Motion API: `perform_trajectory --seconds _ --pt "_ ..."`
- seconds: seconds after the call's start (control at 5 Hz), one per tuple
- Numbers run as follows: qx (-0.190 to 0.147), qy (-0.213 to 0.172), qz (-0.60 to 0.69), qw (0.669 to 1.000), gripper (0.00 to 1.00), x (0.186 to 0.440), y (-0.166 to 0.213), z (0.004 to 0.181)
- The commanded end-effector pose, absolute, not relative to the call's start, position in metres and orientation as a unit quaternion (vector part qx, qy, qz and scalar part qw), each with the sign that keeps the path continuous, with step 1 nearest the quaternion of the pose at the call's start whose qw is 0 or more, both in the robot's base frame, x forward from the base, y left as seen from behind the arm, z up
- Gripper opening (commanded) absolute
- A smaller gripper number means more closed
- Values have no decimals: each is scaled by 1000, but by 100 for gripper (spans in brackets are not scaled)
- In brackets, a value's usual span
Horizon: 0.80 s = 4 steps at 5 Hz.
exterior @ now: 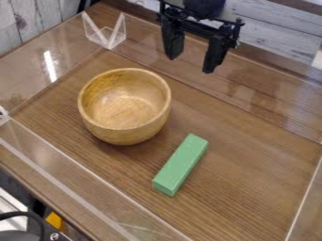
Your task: Put the green block in the brown bowl
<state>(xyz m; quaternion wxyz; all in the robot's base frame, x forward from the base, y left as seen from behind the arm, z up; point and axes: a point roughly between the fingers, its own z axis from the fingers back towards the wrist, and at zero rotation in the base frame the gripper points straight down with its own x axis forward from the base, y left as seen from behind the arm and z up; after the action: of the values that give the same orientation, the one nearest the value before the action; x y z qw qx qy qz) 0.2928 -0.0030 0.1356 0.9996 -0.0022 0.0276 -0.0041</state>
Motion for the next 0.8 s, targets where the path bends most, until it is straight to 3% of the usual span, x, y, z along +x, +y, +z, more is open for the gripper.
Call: perform_trajectory --seconds 0.0,0.4,0.6 --pt "-6 40 10 999 100 266 -2 120" --pt "-13 52 65 996 100 230 -20 104" --pt "-11 57 44 997 100 222 -7 103"
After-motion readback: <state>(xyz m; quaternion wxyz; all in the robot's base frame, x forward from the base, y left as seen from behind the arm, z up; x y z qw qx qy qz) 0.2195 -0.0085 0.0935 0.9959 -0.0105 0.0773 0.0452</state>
